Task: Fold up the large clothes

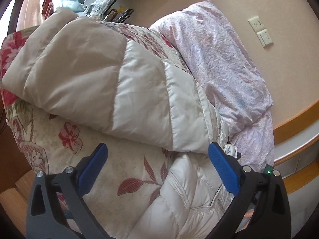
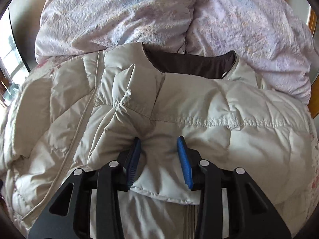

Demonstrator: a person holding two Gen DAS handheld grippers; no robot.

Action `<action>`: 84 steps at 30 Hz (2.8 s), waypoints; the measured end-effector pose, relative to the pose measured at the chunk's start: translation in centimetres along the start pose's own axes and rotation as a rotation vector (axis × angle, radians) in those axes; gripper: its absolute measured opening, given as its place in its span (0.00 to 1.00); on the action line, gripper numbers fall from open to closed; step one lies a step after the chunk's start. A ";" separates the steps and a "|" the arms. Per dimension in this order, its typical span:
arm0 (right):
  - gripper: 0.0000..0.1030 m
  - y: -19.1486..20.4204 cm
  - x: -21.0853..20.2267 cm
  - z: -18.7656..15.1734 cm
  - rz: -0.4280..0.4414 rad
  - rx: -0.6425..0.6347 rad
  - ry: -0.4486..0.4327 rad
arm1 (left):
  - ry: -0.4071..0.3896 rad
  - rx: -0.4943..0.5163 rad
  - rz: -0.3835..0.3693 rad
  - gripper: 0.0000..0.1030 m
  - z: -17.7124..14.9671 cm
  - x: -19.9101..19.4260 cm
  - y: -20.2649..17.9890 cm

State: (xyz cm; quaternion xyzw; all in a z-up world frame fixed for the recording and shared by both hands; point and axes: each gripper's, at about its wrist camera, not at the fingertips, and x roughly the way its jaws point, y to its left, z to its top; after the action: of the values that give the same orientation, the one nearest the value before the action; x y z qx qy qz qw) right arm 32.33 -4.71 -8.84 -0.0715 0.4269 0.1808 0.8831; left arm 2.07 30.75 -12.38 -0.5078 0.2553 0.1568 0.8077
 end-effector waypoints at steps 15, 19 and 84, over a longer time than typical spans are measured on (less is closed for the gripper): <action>0.62 -2.6 -5.7 -1.0 0.111 0.066 -0.063 | -0.155 -0.313 0.051 0.59 4.2 -2.0 5.7; 0.63 -3.6 -6.7 -0.8 0.114 0.080 -0.092 | -0.181 -0.343 0.063 0.48 5.2 -2.4 7.0; 0.52 -10.7 -8.1 -1.3 0.219 0.216 -0.147 | 0.095 0.932 0.044 0.87 -8.1 10.1 -28.0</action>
State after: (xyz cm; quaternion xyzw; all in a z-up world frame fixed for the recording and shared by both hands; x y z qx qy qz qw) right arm 30.79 -17.04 -3.66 0.0840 0.3836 0.2338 0.8895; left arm 22.69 11.21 -0.33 -0.0919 0.3461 0.0189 0.9335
